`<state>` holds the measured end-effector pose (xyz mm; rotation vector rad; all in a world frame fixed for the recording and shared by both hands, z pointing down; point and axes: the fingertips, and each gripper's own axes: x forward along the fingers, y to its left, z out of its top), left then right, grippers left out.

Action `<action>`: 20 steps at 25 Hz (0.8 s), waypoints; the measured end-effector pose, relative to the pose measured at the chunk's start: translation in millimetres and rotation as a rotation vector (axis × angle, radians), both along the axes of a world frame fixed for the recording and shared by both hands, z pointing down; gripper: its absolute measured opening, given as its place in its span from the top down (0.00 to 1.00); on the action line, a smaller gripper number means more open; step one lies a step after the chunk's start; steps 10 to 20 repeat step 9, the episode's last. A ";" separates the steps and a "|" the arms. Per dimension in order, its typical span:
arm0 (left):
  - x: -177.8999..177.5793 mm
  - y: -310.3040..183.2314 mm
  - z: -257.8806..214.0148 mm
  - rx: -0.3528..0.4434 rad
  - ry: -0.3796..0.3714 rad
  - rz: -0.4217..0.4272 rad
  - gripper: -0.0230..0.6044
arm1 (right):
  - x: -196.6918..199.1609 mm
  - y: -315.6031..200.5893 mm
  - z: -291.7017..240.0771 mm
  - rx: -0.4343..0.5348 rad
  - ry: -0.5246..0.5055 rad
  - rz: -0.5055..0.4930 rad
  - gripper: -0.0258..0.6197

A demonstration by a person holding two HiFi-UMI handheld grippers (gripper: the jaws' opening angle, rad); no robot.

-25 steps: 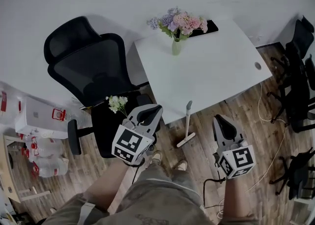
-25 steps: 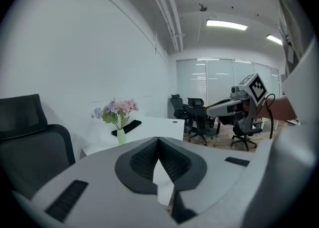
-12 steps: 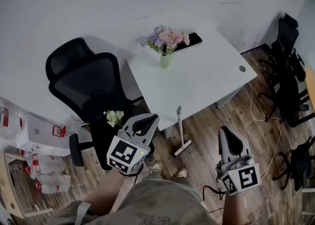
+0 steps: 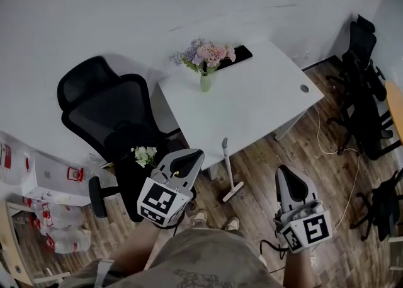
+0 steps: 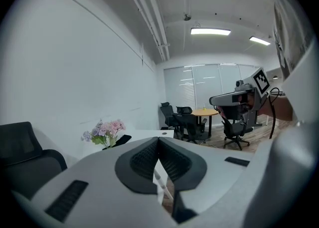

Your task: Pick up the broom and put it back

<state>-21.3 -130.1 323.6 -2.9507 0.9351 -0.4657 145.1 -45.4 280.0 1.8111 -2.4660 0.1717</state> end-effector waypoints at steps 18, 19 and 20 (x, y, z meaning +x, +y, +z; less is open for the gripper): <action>2.9 -1.2 -0.5 -0.001 0.005 -0.006 0.94 | 4.0 -5.6 3.6 -0.011 0.003 -0.012 0.90; 2.9 -1.2 -0.5 -0.001 0.005 -0.006 0.94 | 4.0 -5.6 3.6 -0.011 0.003 -0.012 0.90; 2.9 -1.2 -0.5 -0.001 0.005 -0.006 0.94 | 4.0 -5.6 3.6 -0.011 0.003 -0.012 0.90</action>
